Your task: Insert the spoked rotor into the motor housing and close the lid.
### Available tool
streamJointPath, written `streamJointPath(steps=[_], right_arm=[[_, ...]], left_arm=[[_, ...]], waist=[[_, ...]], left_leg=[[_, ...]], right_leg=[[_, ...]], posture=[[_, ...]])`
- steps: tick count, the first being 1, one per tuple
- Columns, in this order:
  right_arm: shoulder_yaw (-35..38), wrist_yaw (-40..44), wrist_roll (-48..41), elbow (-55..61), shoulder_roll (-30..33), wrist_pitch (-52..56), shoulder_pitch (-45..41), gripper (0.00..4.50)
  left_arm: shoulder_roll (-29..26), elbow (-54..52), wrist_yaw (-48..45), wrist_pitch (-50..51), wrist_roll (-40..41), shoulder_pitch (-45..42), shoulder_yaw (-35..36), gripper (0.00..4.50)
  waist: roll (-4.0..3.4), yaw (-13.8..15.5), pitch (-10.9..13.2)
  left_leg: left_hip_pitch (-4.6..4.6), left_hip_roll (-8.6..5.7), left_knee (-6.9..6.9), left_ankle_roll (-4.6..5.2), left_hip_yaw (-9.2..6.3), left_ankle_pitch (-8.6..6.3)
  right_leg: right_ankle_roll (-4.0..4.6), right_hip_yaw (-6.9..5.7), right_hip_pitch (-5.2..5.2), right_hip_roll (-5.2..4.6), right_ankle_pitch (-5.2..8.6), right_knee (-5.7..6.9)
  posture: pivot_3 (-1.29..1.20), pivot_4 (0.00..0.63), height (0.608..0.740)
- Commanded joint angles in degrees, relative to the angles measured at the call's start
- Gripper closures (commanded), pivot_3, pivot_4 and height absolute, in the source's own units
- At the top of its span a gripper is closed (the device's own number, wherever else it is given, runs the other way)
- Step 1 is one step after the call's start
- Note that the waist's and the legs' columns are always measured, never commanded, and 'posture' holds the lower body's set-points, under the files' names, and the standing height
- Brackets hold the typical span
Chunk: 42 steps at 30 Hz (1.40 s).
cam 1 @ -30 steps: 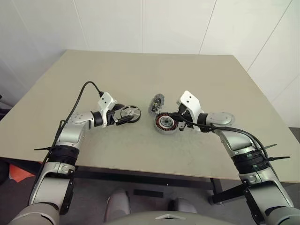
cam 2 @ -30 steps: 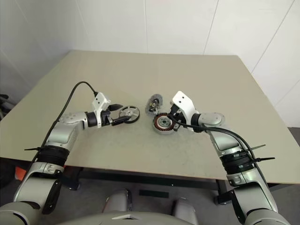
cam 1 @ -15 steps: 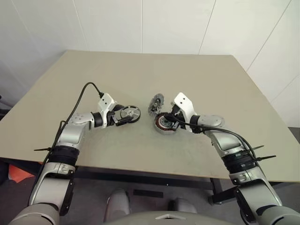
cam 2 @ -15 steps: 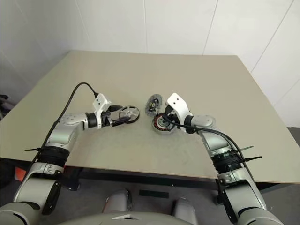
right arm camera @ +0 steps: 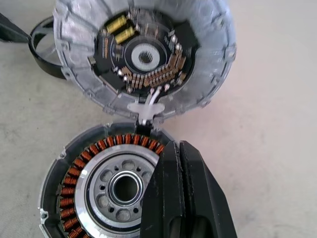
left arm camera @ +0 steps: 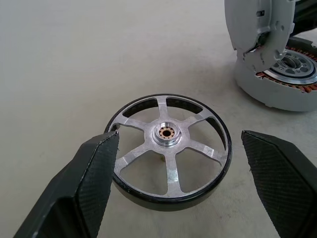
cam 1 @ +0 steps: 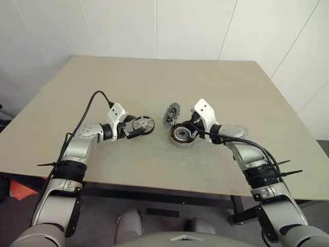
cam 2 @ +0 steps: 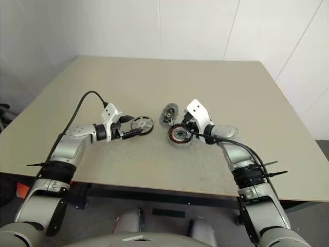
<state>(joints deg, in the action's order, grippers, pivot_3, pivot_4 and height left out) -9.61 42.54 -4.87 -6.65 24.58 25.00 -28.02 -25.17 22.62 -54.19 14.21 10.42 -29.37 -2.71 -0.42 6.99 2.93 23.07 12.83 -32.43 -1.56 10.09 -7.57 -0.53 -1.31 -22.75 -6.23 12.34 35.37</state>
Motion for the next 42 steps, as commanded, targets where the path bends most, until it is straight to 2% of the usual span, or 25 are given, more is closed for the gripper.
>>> streamJointPath(steps=[1, 7, 14, 28, 37, 42], right_arm=[[0.92, 0.84, -1.21, 4.25, 0.72, 0.83, -0.92, 4.48], [-1.39, 1.74, 0.07, 4.73, 0.73, 1.47, 2.26, 4.48], [-3.94, -0.80, 3.28, -2.22, -0.75, -0.69, 2.78, 4.48], [0.06, 1.40, -0.13, 5.06, 1.98, 0.97, -0.79, 4.48], [-2.91, 0.85, 0.90, 4.82, 1.26, 1.60, 2.55, 4.48], [-4.62, -1.21, 3.66, -0.26, 0.45, -0.19, 4.17, 4.48]], left_arm=[[-0.12, -0.15, 0.13, -0.86, 0.22, -1.65, 0.29, 0.32], [-0.11, 0.22, 0.12, -0.94, 0.07, -1.90, 0.30, 0.32], [0.05, 0.58, 0.20, -1.01, -0.11, -2.44, 0.25, 0.32], [-0.35, -0.27, 0.22, -0.71, -0.16, -2.06, 0.28, 0.32], [-0.64, -0.31, 0.41, -0.62, -0.17, -2.01, 0.47, 0.32], [-0.59, -0.41, 0.57, -0.63, -0.26, -2.07, 0.35, 0.32]], waist=[[0.00, 0.00, 0.00], [0.00, 0.10, 0.00], [0.02, -0.02, -0.01], [0.01, 0.01, -0.01], [0.01, 0.10, -0.01], [0.02, 0.05, -0.01]], left_leg=[[0.01, 0.00, 0.01, 0.00, 0.00, 0.00], [-0.02, -0.01, 0.00, 0.00, 0.00, 0.00], [-0.10, 0.00, -0.01, 0.00, 0.00, 0.00], [-0.01, 0.00, 0.00, -0.01, 0.00, 0.01], [0.00, -0.01, -0.01, -0.01, 0.00, 0.01], [-0.03, -0.01, -0.01, -0.01, 0.00, 0.01]], right_leg=[[0.00, 0.00, -0.01, 0.00, 0.00, -0.01], [0.00, 0.00, 0.03, -0.01, 0.00, -0.01], [0.00, 0.01, 0.06, -0.01, 0.00, 0.04], [0.00, 0.02, -0.03, 0.00, 0.00, 0.06], [0.00, 0.02, -0.02, -0.02, 0.00, 0.05], [0.00, 0.02, -0.02, -0.01, 0.00, 0.07]], posture=[[0.00, 0.000, 0.740], [0.00, 0.000, 0.740], [0.00, 0.000, 0.740], [0.00, 0.000, 0.740], [0.00, 0.000, 0.740], [0.00, 0.000, 0.740]])
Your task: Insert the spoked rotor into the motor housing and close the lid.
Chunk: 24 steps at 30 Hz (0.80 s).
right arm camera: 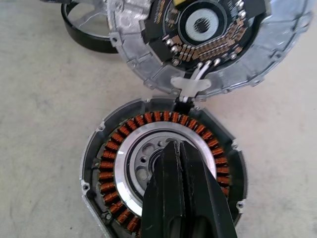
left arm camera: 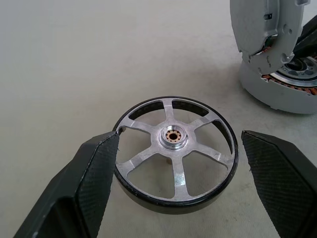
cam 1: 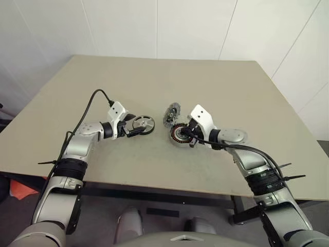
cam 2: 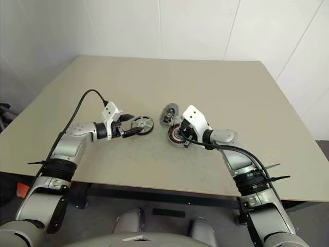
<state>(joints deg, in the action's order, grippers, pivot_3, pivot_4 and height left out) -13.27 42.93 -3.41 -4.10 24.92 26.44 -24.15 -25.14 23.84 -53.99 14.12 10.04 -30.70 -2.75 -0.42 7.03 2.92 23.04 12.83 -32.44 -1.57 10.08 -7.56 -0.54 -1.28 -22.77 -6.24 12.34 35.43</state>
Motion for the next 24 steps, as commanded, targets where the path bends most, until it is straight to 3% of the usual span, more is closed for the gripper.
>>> streamJointPath(steps=[1, 8, 15, 24], right_arm=[[-0.91, -1.69, 2.37, -3.13, 0.11, -1.96, 0.28, 4.48], [2.69, 2.24, -2.22, 6.54, 2.22, -0.44, -0.80, 4.48], [3.36, 2.95, -2.60, 7.16, 3.23, -0.20, -1.22, 4.48], [1.31, 2.49, -0.66, -5.55, 0.21, -3.60, 2.05, 4.48]], left_arm=[[-0.62, -1.70, 0.34, -0.66, 0.00, -0.83, 0.26, 0.32], [-0.12, -2.78, 0.26, -0.41, 0.07, -0.55, -0.26, 0.32], [0.26, -2.35, 0.40, -0.43, 0.13, -0.71, -0.29, 0.32], [0.26, -2.45, 0.58, -0.46, 0.27, -0.65, -0.23, 0.32]], waist=[[0.01, -0.01, -0.01], [-0.01, 0.04, 0.00], [-0.01, 0.03, 0.00], [-0.03, -0.01, -0.01]], left_leg=[[-0.04, 0.00, 0.00, 0.00, 0.00, 0.00], [-0.05, -0.02, 0.00, 0.00, 0.00, 0.00], [-0.01, 0.00, 0.01, 0.00, 0.00, 0.00], [0.01, -0.01, 0.00, 0.00, 0.00, 0.00]], right_leg=[[0.00, 0.00, 0.05, 0.00, 0.00, 0.00], [-0.01, 0.01, 0.08, -0.02, 0.00, 0.00], [0.00, 0.00, 0.03, 0.00, 0.00, -0.02], [0.00, -0.01, 0.01, -0.01, 0.00, -0.02]], posture=[[0.00, 0.000, 0.740], [0.00, 0.000, 0.740], [0.00, 0.000, 0.740], [0.00, 0.000, 0.740]])
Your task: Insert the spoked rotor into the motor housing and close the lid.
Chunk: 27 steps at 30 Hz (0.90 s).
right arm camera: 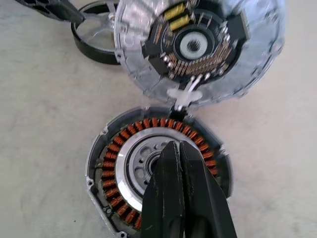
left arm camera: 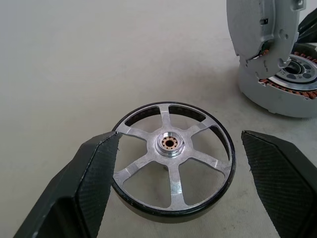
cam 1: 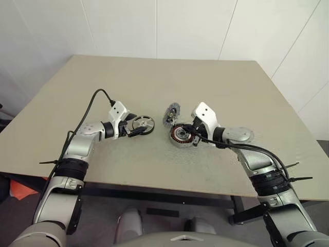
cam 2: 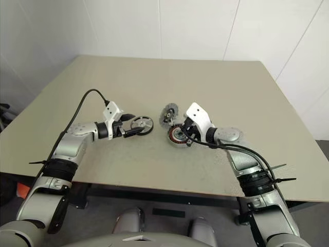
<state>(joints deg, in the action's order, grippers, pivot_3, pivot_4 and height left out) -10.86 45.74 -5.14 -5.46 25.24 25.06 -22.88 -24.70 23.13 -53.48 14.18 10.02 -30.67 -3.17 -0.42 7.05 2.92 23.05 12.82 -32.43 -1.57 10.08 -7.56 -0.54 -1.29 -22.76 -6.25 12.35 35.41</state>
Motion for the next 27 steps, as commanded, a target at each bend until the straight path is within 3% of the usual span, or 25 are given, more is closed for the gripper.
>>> streamJointPath(steps=[1, 8, 15, 21, 27], right_arm=[[-1.00, -0.57, 1.29, -4.79, -0.24, -2.71, 0.94, 4.48], [1.82, 0.45, -1.55, -0.04, 0.76, -2.48, -0.55, 4.48], [3.59, 0.22, -2.96, 3.46, 1.77, -0.97, -3.26, 4.48], [4.93, -0.64, -3.10, 5.77, 2.54, -0.24, -3.93, 4.48], [5.74, -1.25, -3.18, 6.11, 2.59, 0.02, -4.35, 4.48]], left_arm=[[-0.30, -1.81, 0.05, -0.49, 0.41, -0.64, 0.34, 0.32], [-1.08, -1.16, 0.22, -0.53, 0.42, -0.51, 0.89, 0.32], [-0.93, -1.73, 0.97, 1.03, 2.14, 0.47, 2.77, 0.32], [-2.76, -3.90, 3.04, 11.93, 9.38, 2.01, 10.16, 0.32], [-2.91, 1.19, 10.75, 24.29, 14.79, -0.40, 17.99, 0.32]], waist=[[0.02, -0.03, -0.05], [0.02, -0.03, -0.05], [0.00, -0.07, -0.04], [-0.01, -0.10, -0.03], [-0.01, -0.09, -0.03]], left_leg=[[-0.03, -0.02, 0.00, 0.00, 0.01, 0.00], [-0.35, -0.02, 0.02, 0.00, -0.01, 0.00], [-0.33, 0.00, 0.08, 0.00, 0.00, 0.00], [0.05, 0.01, 0.10, 0.00, 0.02, 0.00], [0.03, -0.01, 0.08, 0.00, 0.02, 0.00]], right_leg=[[0.00, 0.01, 0.00, -0.01, 0.00, 0.00], [-0.33, 0.02, 0.30, -0.01, 0.20, 0.00], [-0.03, 0.02, 0.23, 0.01, 0.02, 0.00], [-0.01, 0.01, -0.15, 0.03, 0.01, -0.01], [-0.01, 0.01, -0.14, 0.03, 0.01, 0.01]], posture=[[0.00, 0.000, 0.740], [0.00, 0.000, 0.740], [0.00, 0.000, 0.740], [0.00, 0.000, 0.740], [0.00, 0.000, 0.740]])
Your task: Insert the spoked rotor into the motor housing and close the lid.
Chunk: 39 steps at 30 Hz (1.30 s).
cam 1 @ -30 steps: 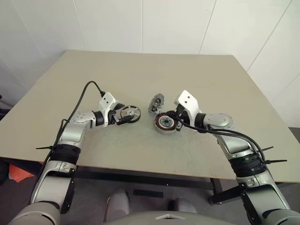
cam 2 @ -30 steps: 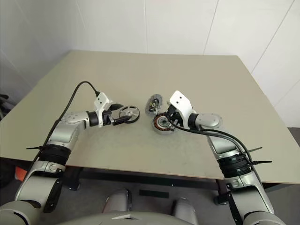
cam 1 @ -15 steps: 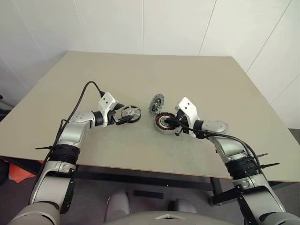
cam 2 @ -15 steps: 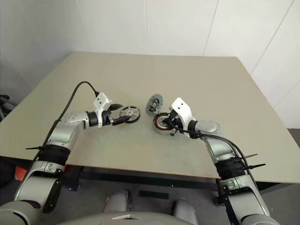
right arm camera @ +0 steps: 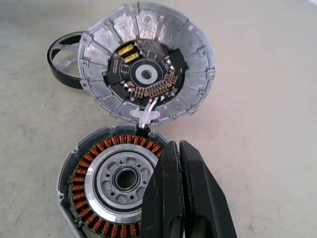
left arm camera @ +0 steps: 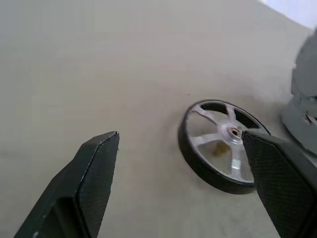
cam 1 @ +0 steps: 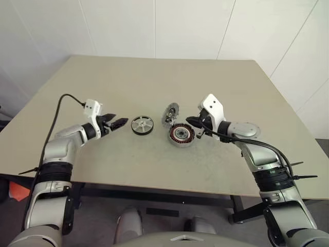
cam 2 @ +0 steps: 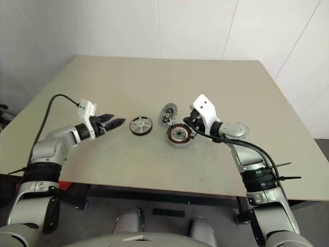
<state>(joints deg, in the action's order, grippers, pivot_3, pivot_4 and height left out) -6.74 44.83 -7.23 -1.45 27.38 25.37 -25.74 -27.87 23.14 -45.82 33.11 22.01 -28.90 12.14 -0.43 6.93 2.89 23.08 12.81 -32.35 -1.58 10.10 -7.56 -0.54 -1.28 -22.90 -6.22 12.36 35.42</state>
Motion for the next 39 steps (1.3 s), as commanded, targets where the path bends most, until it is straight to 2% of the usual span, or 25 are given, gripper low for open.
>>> streamJointPath(steps=[1, 7, 11, 16, 27, 30, 34, 39], right_arm=[[1.56, -0.34, -1.03, 1.96, 0.44, -0.37, -1.51, 4.48], [1.11, -0.29, -0.96, 1.78, 0.09, -0.66, -1.59, 4.48], [1.07, -0.38, -0.86, 1.72, 0.03, -0.75, -1.54, 4.48], [1.50, -0.89, -0.74, 1.51, 0.12, -0.91, -1.62, 4.48], [1.10, -1.63, -0.56, 0.89, -0.11, -1.46, -2.04, 4.48], [1.09, -1.70, -0.50, 0.73, -0.19, -1.63, -2.16, 4.50], [0.88, -1.87, -0.28, 0.55, -0.34, -1.92, -2.13, 4.50], [0.88, -1.90, -0.28, 0.30, -0.36, -2.12, -2.26, 4.50]], left_arm=[[0.74, 1.44, 3.89, 7.17, 3.27, -2.62, 2.85, 0.32], [7.21, 3.40, 9.13, 18.65, 9.29, -6.44, 6.33, 0.32], [10.11, 5.97, 12.94, 22.01, 10.35, -7.65, 7.52, 0.32], [10.64, 9.13, 15.54, 24.11, 10.04, -8.86, 7.32, 0.32], [12.56, 7.26, 14.78, 29.28, 12.83, -9.24, 7.07, 0.32], [12.51, 7.04, 14.81, 29.55, 12.93, -8.97, 7.34, 0.90], [12.17, 6.39, 14.11, 29.98, 13.04, -8.55, 7.14, 2.20], [12.07, 5.37, 13.82, 29.96, 13.45, -8.37, 7.25, 2.20]], waist=[[0.00, 0.12, 0.00], [0.02, 0.35, 0.01], [0.02, -0.02, 0.01], [0.01, 0.05, 0.01], [0.01, 0.32, 0.01], [0.01, 0.32, 0.01], [0.01, 0.21, 0.01], [0.00, 0.15, 0.01]], left_leg=[[-0.02, -0.01, -0.02, 0.00, 0.00, 0.00], [0.03, -0.05, -0.14, 0.00, -0.02, 0.00], [0.01, -0.02, -0.14, 0.00, -0.03, 0.00], [0.00, 0.00, -0.05, 0.00, -0.03, 0.00], [0.03, -0.04, -0.05, 0.02, -0.04, -0.01], [0.03, -0.04, -0.05, 0.05, -0.04, -0.02], [0.03, -0.03, -0.01, 0.05, -0.04, -0.03], [0.02, -0.01, 0.04, 0.05, -0.05, -0.03]], right_leg=[[0.00, 0.00, 0.03, 0.00, 0.00, 0.00], [0.00, -0.01, 0.17, -0.06, 0.00, -0.01], [0.00, -0.02, 0.15, -0.05, 0.00, 0.00], [0.00, -0.02, 0.10, 0.00, 0.00, -0.03], [0.00, -0.05, 0.22, -0.04, 0.00, -0.22], [0.00, -0.09, 0.31, -0.05, -0.01, -0.34], [0.00, -0.11, 0.33, -0.05, -0.01, -0.42], [0.00, -0.13, 0.32, -0.03, -0.01, -0.43]], posture=[[0.00, 0.000, 0.740], [0.00, 0.000, 0.740], [0.00, 0.000, 0.740], [0.00, 0.000, 0.740], [0.00, 0.000, 0.740], [0.00, 0.000, 0.740], [0.00, 0.000, 0.740], [0.00, 0.000, 0.740]])
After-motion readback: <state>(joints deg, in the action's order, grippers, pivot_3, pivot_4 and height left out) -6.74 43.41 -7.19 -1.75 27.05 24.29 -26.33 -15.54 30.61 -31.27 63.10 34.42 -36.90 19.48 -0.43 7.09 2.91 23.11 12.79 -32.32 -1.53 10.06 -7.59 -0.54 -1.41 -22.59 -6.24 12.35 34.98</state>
